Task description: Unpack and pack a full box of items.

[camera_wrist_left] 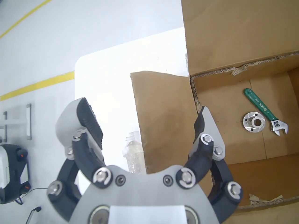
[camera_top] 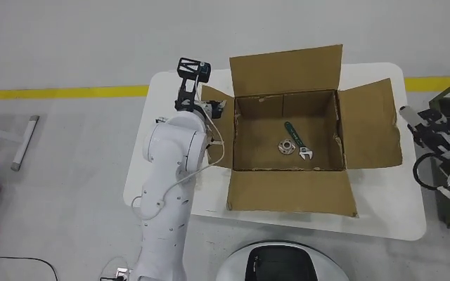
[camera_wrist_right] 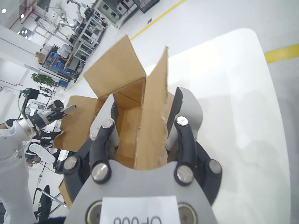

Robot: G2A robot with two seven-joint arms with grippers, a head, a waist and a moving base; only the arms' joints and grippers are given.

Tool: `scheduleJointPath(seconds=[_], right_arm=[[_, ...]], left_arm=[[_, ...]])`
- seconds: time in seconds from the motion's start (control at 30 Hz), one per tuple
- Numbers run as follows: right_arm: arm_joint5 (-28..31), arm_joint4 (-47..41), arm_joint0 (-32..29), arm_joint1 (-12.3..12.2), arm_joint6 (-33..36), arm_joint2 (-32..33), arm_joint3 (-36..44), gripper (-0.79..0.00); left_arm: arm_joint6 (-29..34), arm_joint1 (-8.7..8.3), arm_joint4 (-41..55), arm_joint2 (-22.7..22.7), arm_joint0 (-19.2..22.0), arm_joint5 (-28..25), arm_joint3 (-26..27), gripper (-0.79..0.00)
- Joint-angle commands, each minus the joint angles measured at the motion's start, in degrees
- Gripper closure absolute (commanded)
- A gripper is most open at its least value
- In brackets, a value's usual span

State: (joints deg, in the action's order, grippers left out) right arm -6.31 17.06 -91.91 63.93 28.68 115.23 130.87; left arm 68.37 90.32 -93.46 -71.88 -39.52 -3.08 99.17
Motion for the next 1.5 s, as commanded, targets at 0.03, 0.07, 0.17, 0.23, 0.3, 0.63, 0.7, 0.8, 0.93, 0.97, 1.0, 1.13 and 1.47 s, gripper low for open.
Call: scheduleJointPath(seconds=[0.03,0.07,0.17,0.23,0.3,0.63,0.7,0.8,0.93,0.97,1.0,1.13,1.47], right_arm=[[1.0,0.4,2.0,-0.3,0.6,0.3,3.0,-0.785],[1.7,0.2,3.2,-0.4,1.3,-0.3,3.8,-0.785],[4.5,0.3,6.6,-0.8,3.5,-3.7,3.8,-0.366],[4.3,2.9,8.5,-1.1,6.1,-8.0,3.8,0.0],[3.7,7.0,10.5,-1.4,8.3,-13.4,3.8,0.0],[1.7,35.8,21.3,-1.4,15.7,-38.4,-6.0,0.0],[1.7,35.8,21.3,-1.4,15.7,-38.4,-6.0,0.0],[1.7,35.8,21.3,-1.4,15.7,-38.4,-6.0,0.0],[1.7,35.8,21.3,-1.4,15.7,-38.4,-6.0,0.0],[1.7,35.8,21.3,-1.4,15.7,-38.4,-6.0,0.0],[1.7,35.8,21.3,-1.4,15.7,-38.4,-6.0,0.0],[1.7,35.8,21.3,-1.4,15.7,-38.4,-6.0,0.0],[1.7,35.8,21.3,-1.4,15.7,-38.4,-6.0,0.0]], left_arm=[[0.1,-0.04,-0.2,-0.2,0.3,-0.1,0.4,-0.785],[0.0,-0.08,-0.3,-0.5,0.4,-0.2,0.6,-0.785],[-0.4,-0.18,-0.5,-1.2,0.3,0.0,1.1,-0.785],[-1.0,-0.23,-0.3,-1.8,0.3,0.2,1.4,-0.785],[-1.5,-0.29,0.0,-2.2,0.2,0.1,1.4,-0.785],[-2.2,-0.62,-0.4,-1.4,3.4,-7.4,-0.2,-0.785],[-2.2,-0.62,-0.4,-1.4,3.4,-7.4,-0.2,-0.785],[-2.2,-0.62,-0.4,-1.4,3.4,-7.4,-0.2,-0.785],[-2.2,-0.62,-0.4,-1.4,3.4,-7.4,-0.2,-0.785],[-2.2,-0.62,-0.4,-1.4,3.4,-7.4,-0.2,-0.785],[-2.2,-0.62,-0.4,-1.4,3.4,-7.4,-0.2,-0.785],[-2.2,-0.62,-0.4,-1.4,3.4,-7.4,-0.2,-0.785],[-2.2,-0.62,-0.4,-1.4,3.4,-7.4,-0.2,-0.785]])
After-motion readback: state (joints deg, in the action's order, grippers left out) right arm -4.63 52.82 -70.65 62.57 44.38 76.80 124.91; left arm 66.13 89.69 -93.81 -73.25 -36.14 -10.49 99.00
